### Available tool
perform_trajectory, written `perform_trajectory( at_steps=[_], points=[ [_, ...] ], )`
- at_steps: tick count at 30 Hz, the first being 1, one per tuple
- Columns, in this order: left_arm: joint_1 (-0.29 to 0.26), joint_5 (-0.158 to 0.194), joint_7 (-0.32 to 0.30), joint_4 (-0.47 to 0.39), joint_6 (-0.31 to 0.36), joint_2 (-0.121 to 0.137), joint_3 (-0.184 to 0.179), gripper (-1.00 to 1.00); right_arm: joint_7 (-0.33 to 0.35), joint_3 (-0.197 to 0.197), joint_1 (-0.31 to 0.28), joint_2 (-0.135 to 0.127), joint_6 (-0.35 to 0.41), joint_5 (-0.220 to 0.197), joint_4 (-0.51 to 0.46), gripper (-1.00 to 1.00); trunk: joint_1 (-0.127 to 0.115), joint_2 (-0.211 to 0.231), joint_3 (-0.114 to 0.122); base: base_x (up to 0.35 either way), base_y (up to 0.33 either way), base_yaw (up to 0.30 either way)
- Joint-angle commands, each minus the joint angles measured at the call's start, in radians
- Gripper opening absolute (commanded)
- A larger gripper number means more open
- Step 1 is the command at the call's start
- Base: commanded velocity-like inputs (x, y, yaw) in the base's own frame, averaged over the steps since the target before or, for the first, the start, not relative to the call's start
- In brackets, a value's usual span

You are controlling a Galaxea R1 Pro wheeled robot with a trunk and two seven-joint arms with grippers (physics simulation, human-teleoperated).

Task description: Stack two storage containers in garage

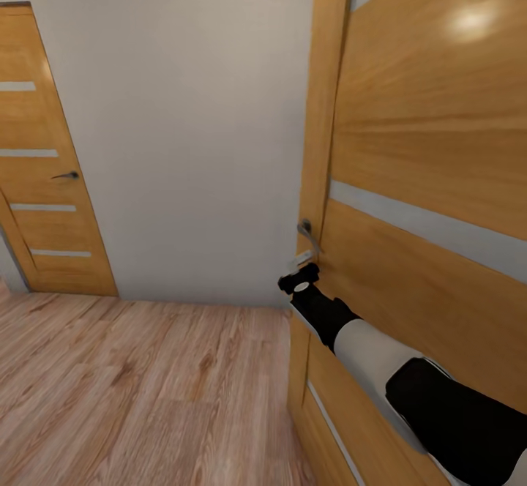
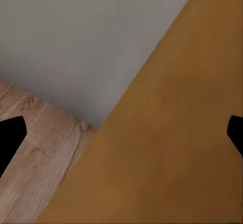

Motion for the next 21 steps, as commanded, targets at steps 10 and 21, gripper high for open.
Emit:
perform_trajectory(
  at_steps=[10,21],
  points=[
    [0.000,0.006,0.001,-0.001,-0.002,-0.001,0.001,1.00,-0.010,0.002,-0.002,0.000,-0.038,0.000,0.085,1.00,0.000,0.000,-0.001,0.017,0.000,0.000],
    [0.000,0.006,-0.001,-0.002,-0.002,-0.002,0.001,1.00,-0.010,0.001,-0.002,-0.009,-0.065,-0.008,0.108,1.00,0.000,0.000,-0.001,0.000,0.000,0.000]
  ],
)
